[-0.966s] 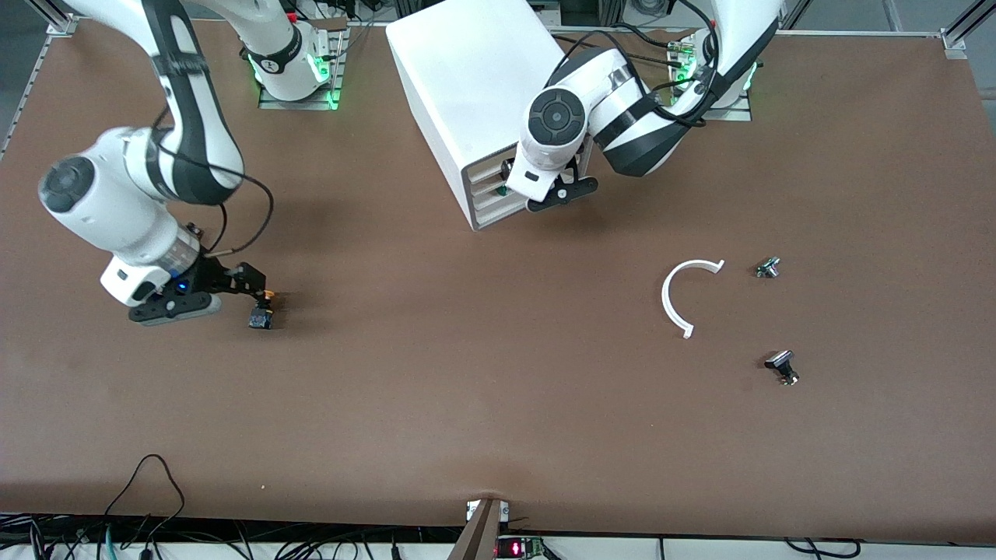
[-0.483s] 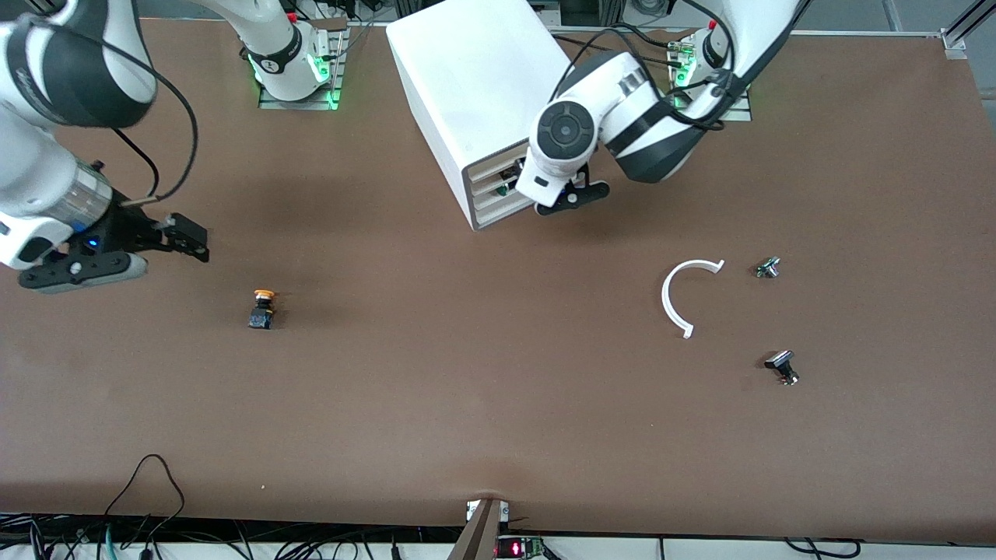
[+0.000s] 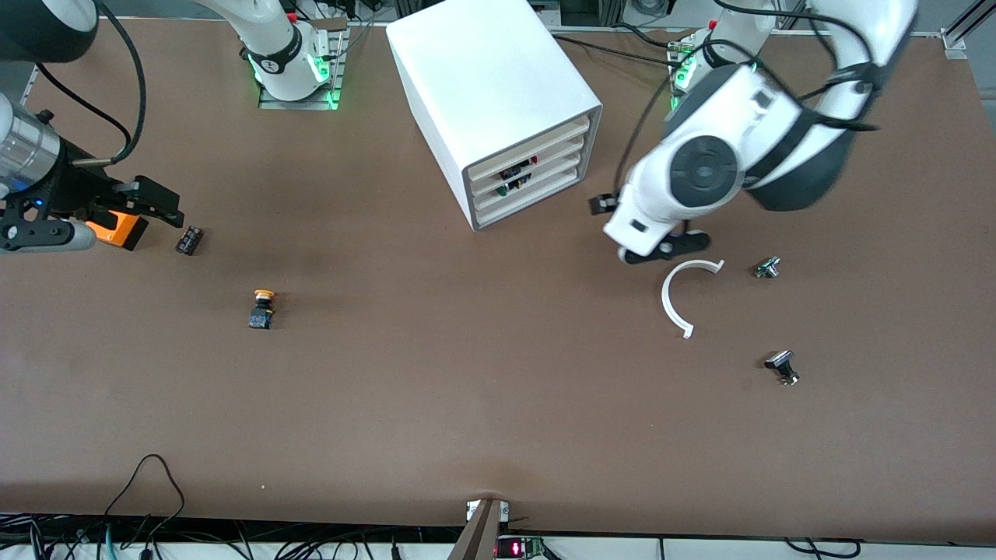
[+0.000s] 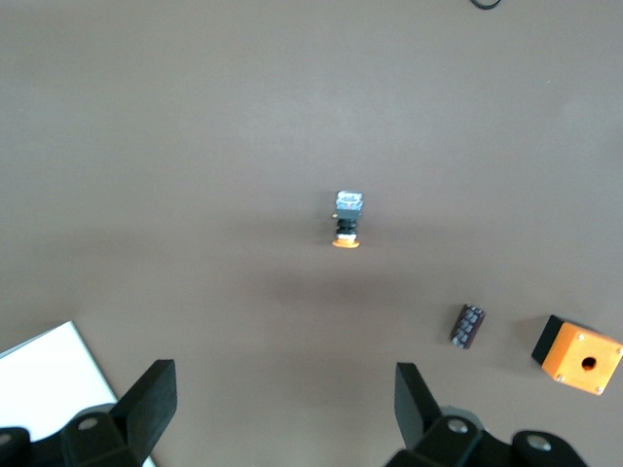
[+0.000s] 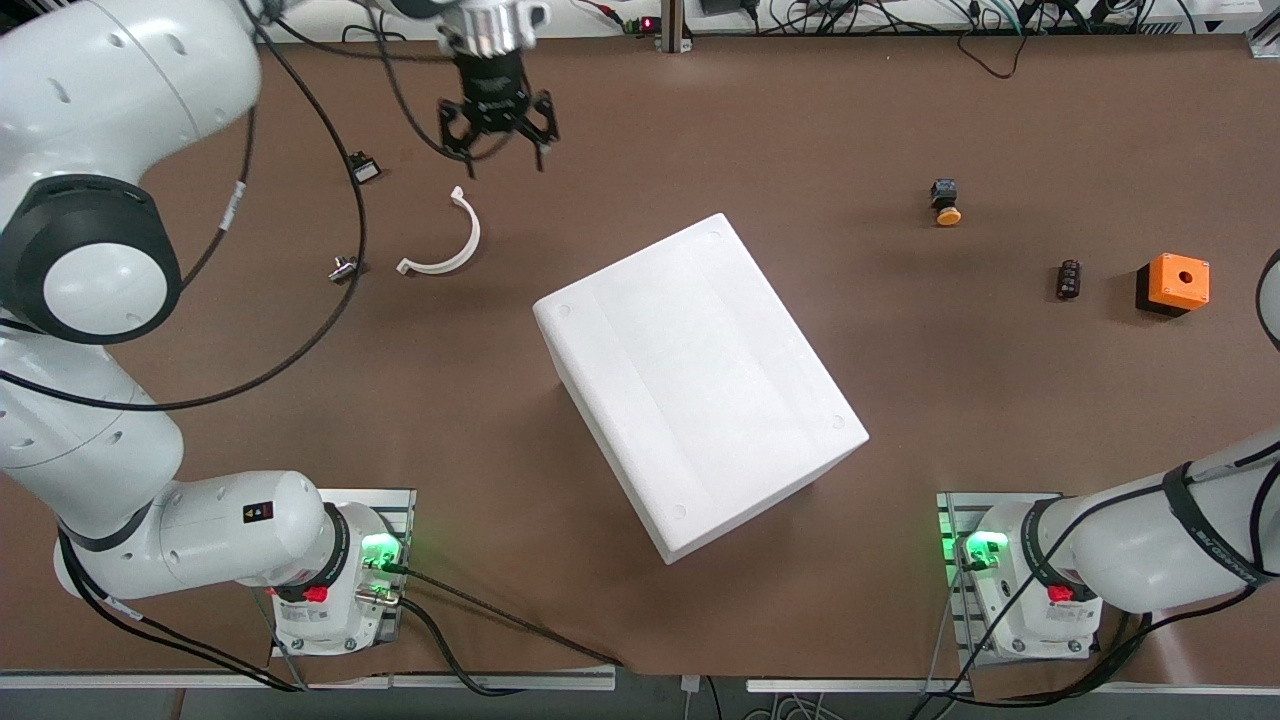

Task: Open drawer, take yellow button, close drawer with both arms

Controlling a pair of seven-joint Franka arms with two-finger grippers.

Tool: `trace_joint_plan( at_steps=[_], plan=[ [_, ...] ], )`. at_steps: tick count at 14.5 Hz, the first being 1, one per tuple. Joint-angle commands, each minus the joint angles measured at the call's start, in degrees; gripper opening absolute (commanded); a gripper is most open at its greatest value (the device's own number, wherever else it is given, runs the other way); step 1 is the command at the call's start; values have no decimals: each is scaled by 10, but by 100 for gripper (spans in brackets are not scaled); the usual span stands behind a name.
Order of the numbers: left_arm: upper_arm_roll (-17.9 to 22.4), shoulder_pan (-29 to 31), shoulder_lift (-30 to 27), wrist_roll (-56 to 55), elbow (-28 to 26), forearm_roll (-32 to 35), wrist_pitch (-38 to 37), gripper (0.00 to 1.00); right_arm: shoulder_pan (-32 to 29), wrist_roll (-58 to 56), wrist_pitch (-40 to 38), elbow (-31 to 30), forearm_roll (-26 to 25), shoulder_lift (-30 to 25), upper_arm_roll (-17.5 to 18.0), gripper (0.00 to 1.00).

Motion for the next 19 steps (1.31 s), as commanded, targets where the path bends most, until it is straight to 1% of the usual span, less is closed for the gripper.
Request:
trace_joint_plan(
  at_steps=[1,3,4,5,6,8,10,11,12,13,14,15,16,17,19],
  plan=[
    [-6,40,-7,92,78,15,-92,99,-126,28,-34,42,-38,10,146,99],
    [-10,57,-7,129,132,29,-147,99,-204,73,-38,42,-68,-5,252,99],
    [-8,62,-7,158,159,37,-166,99,-225,79,-38,41,-75,-15,285,99],
    [-5,68,-7,194,179,48,-179,99,-232,80,-41,40,-74,-22,290,99],
    [-4,81,-7,233,188,59,-183,99,-231,82,-52,41,-72,-26,288,99],
    [-3,110,-7,304,188,75,-183,99,-231,83,-64,34,-69,-50,286,99],
    [-7,135,-6,364,183,78,-182,99,-227,83,-63,22,-69,-62,273,99],
    [6,131,-15,397,177,70,-174,99,-222,83,-58,12,-68,-69,263,99],
    [27,115,-48,408,152,66,-166,99,-212,83,-43,-8,-68,-79,245,99],
    [47,110,-88,413,101,41,-145,99,-201,83,-12,-36,-68,-95,225,99],
    [93,100,-133,421,60,3,-122,99,-196,83,24,-77,-68,-114,218,99],
    [146,73,-164,441,22,-34,-84,99,-195,83,53,-116,-68,-136,216,99],
    [203,35,-193,480,-11,-45,-46,99,-193,83,69,-142,-68,-150,210,99],
    [250,-4,-217,519,-39,-45,-9,100,-186,83,67,-144,-68,-151,208,99],
    [313,-45,-264,527,-105,-50,61,100,-186,83,53,-142,-68,-150,209,99]
  ],
)
